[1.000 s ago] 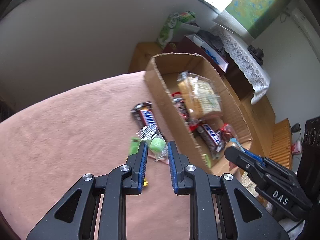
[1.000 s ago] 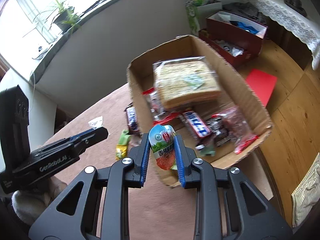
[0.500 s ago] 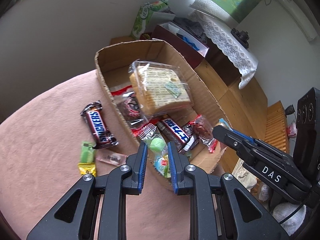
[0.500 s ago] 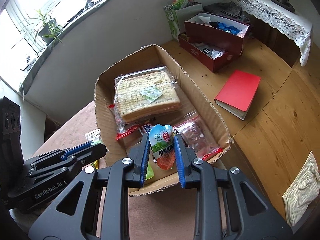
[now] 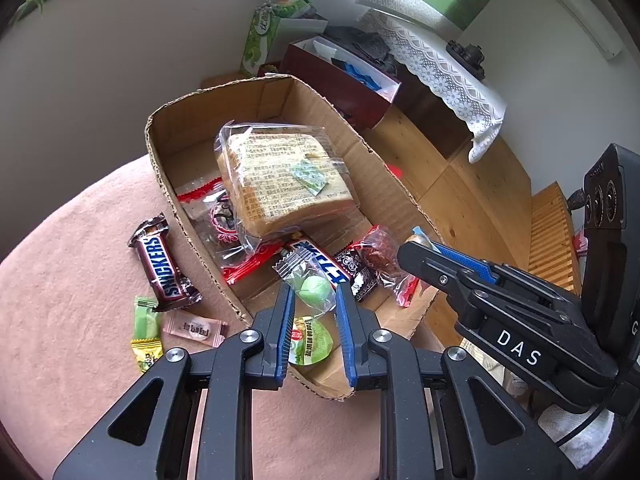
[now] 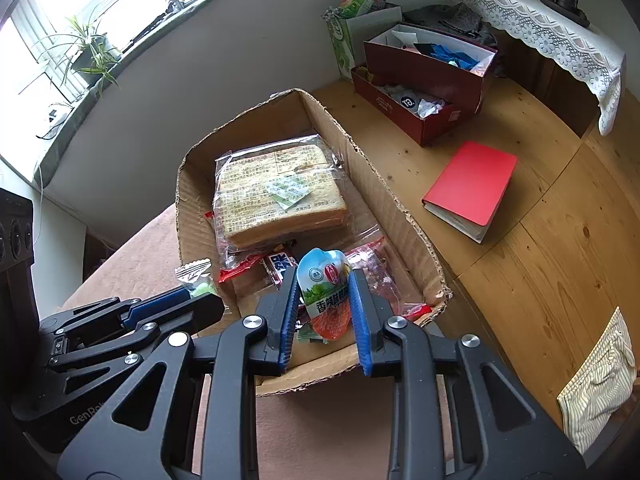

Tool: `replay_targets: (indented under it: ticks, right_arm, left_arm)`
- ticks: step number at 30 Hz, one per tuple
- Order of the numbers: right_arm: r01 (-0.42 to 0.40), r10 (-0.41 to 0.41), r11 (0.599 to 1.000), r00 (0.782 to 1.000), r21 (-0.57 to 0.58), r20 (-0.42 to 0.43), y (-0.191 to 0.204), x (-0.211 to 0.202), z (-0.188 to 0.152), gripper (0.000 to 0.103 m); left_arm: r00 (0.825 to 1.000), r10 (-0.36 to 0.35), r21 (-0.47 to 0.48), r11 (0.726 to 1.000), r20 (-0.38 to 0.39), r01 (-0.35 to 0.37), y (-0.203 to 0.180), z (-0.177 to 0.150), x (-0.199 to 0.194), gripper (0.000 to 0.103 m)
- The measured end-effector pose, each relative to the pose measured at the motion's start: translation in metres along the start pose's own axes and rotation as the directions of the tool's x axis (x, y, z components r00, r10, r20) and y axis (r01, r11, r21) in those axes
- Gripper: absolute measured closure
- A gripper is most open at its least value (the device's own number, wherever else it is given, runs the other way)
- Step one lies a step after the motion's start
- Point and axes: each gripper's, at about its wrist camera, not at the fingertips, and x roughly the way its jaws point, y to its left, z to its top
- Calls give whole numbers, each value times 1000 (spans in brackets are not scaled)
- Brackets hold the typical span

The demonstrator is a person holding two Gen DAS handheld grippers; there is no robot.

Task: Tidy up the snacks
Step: 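Carry the jelly cup and green candy into the box and release both, then move both open tools back over the remaining snacks on the table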

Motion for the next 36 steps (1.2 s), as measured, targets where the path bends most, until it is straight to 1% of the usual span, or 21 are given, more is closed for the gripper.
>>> replay_targets:
  ticks: [2, 3, 4, 5, 7, 13, 21, 26, 32, 36]
  right_arm:
    - [11, -11, 1000, 1000, 1, 1, 0, 0, 1, 76]
    - [14, -14, 1000, 1000, 4, 3, -1, -1, 1, 74]
    - [19, -19, 1000, 1000, 9, 6, -1, -1, 1, 67]
    - [26, -26, 1000, 1000, 13, 8, -2, -1, 1, 55]
    - [38, -38, 999, 999, 18, 20, -2, -4, 1, 47]
    - [48, -48, 999, 999, 5, 20, 1, -5, 0, 43]
    - [40, -40, 999, 999, -4, 17, 7, -9, -5, 43]
    - [21, -21, 1000, 1000, -5, 14, 11, -13, -12, 43]
    - [-8, 9, 1000, 1000, 14, -6, 13, -16, -27, 43]
    - [-45, 45, 999, 999, 3, -24, 23, -20, -43, 43]
  left_arm:
    - [1000, 0, 2, 1000, 0, 0, -1, -1, 0, 83]
    - [1000, 5, 3, 1000, 1, -5, -1, 0, -1, 80]
    - [1000, 9, 3, 1000, 1, -9, -1, -1, -1, 76]
    - [1000, 13, 2, 1000, 2, -13, -2, 0, -1, 74]
    - [1000, 18, -2, 1000, -1, -18, -1, 0, -2, 73]
    - [1000, 25, -11, 1000, -4, -25, 4, -1, -5, 73]
    - [999, 37, -33, 999, 17, -37, 21, -7, -19, 73]
    - [997, 72, -77, 995, 39, -68, 51, -16, -38, 72]
    - [993, 116, -170, 979, 26, -110, 101, -25, -50, 72]
    - [990, 134, -201, 972, 32, -125, 118, -30, -54, 72]
